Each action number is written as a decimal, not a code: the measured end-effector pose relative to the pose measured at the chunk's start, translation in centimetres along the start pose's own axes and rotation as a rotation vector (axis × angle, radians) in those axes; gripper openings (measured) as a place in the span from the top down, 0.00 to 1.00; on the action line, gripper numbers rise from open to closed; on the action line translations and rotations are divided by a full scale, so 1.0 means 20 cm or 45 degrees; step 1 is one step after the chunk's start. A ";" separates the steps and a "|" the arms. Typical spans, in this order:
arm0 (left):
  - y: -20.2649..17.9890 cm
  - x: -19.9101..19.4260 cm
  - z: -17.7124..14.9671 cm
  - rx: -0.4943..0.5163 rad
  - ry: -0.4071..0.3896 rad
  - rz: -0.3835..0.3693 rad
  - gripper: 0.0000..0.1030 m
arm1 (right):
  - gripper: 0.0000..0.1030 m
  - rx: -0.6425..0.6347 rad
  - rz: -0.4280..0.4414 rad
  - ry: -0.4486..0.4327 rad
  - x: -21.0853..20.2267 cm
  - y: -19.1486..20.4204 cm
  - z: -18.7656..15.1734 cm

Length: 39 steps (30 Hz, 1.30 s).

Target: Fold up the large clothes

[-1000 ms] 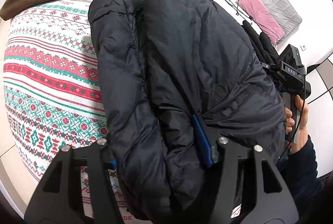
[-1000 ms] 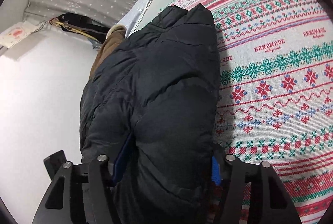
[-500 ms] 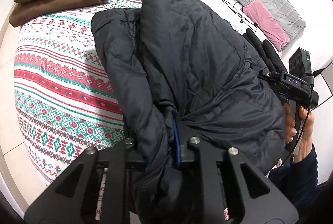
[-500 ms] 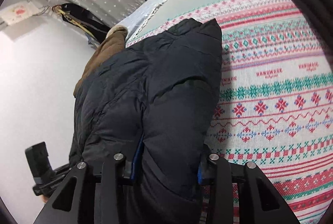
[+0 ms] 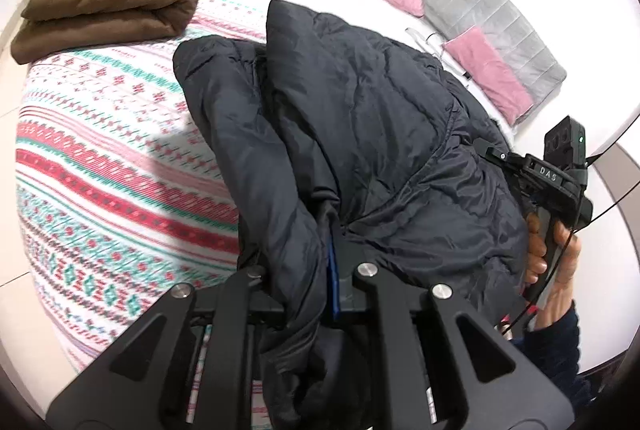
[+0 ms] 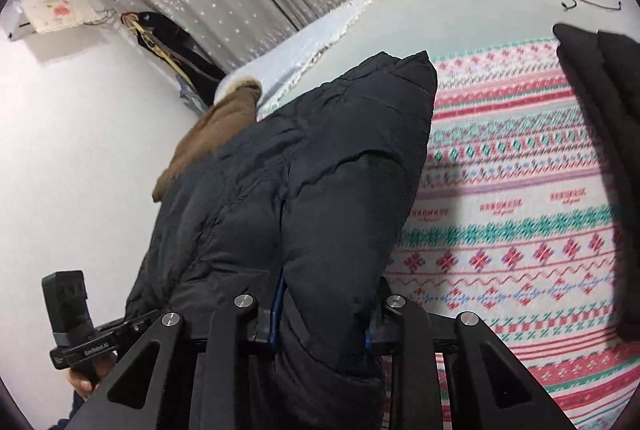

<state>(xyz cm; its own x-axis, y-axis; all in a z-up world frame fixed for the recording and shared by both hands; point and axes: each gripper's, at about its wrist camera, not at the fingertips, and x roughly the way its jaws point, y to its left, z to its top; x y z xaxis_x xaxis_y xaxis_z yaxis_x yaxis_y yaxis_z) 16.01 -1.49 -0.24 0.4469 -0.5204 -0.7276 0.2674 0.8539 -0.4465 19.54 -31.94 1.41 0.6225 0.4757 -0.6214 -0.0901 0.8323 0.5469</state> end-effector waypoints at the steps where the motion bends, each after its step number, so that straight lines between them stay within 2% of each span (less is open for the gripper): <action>1: -0.02 0.00 0.01 -0.001 -0.007 -0.011 0.86 | 0.74 -0.005 0.006 -0.019 -0.03 -0.01 0.02; 5: -0.16 -0.03 0.06 0.043 -0.070 -0.064 0.86 | 0.76 -0.014 0.036 -0.086 -0.17 -0.04 0.07; 10: -0.41 -0.03 0.16 0.104 -0.125 -0.111 0.86 | 0.77 -0.051 0.070 -0.194 -0.43 -0.11 0.21; 15: -0.81 0.00 0.31 0.203 -0.160 -0.187 0.86 | 0.79 -0.065 0.086 -0.304 -0.75 -0.28 0.37; 20: -1.20 0.18 0.46 0.260 -0.143 -0.290 0.86 | 0.79 -0.052 -0.007 -0.372 -1.10 -0.52 0.57; 25: -1.55 0.44 0.53 0.319 -0.104 -0.373 0.86 | 0.79 0.017 -0.102 -0.437 -1.40 -0.83 0.68; 28: -1.71 0.61 0.55 0.335 -0.047 -0.403 0.86 | 0.79 0.089 -0.153 -0.467 -1.55 -1.07 0.70; 30: -1.80 0.70 0.52 0.349 -0.013 -0.402 0.86 | 0.79 0.139 -0.157 -0.475 -1.61 -1.23 0.70; 34: -1.93 0.92 0.44 0.421 0.041 -0.334 0.85 | 0.79 0.242 -0.216 -0.429 -1.59 -1.56 0.67; 37: -1.92 1.06 0.37 0.426 0.058 -0.283 0.83 | 0.77 0.366 -0.246 -0.366 -1.48 -1.83 0.61; 39: -1.86 1.12 0.36 0.400 0.078 -0.287 0.81 | 0.74 0.442 -0.233 -0.334 -1.39 -1.98 0.54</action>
<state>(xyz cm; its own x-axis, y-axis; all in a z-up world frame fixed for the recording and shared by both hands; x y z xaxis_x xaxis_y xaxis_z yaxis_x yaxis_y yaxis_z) 22.11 -44.86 3.84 0.2978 -0.6863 -0.6635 0.6056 0.6732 -0.4244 14.16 -81.22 3.16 0.7832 0.2049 -0.5871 0.2769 0.7304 0.6244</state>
